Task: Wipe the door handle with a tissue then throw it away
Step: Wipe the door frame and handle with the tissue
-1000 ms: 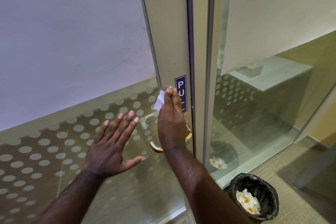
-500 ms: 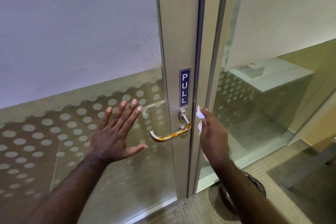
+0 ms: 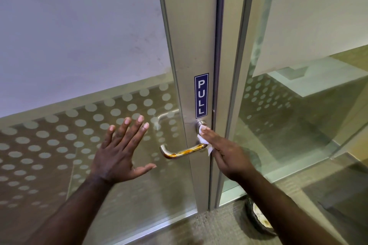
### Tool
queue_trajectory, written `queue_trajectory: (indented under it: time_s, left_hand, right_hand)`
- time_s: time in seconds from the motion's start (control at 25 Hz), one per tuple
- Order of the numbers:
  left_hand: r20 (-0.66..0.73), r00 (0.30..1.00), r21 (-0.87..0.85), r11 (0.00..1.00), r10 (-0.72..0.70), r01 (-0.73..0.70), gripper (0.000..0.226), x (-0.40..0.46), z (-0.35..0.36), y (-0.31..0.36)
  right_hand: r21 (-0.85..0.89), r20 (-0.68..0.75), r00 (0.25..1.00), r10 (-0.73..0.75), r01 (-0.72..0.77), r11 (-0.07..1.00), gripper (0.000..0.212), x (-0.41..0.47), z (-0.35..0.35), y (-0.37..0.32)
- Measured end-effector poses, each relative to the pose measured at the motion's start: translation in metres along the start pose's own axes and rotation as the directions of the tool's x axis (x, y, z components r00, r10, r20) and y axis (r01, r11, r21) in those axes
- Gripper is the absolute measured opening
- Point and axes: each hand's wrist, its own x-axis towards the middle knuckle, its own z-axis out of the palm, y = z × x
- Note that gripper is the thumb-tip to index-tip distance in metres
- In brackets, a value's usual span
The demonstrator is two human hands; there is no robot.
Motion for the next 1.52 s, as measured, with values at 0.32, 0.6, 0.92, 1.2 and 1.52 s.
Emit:
queue_trajectory:
  time_s: [0.32, 0.6, 0.92, 1.2, 1.52]
  left_hand:
    - [-0.005, 1.000, 0.035, 0.999, -0.013, 0.013, 0.110, 0.001, -0.002, 0.003]
    - [-0.007, 1.000, 0.071, 0.998, 0.003, -0.003, 0.111, 0.002, -0.002, 0.004]
    - [-0.019, 1.000, 0.079, 0.997, 0.005, -0.004, 0.112, 0.001, 0.002, 0.004]
    - [-0.035, 0.999, 0.091, 0.996, 0.009, -0.006, 0.112, 0.001, 0.004, 0.003]
    - [-0.043, 0.999, 0.093, 0.996, 0.013, -0.009, 0.112, 0.001, 0.005, 0.004]
  right_hand:
    - [-0.225, 0.336, 0.910, -0.241, 0.327, 0.918, 0.052, 0.028, -0.037, 0.015]
    - [-0.209, 0.372, 0.832, -0.412, 0.508, 0.836, 0.046, 0.035, -0.039, 0.028]
    - [-0.274, 0.338, 0.842, -0.421, 0.516, 0.812, 0.040, 0.025, -0.028, 0.021]
    - [-0.285, 0.141, 0.890, -0.433, 0.456, 0.843, 0.033, 0.010, -0.001, 0.007]
    - [-0.382, 0.023, 0.933, -0.360, 0.341, 0.859, 0.033, 0.001, 0.036, -0.019]
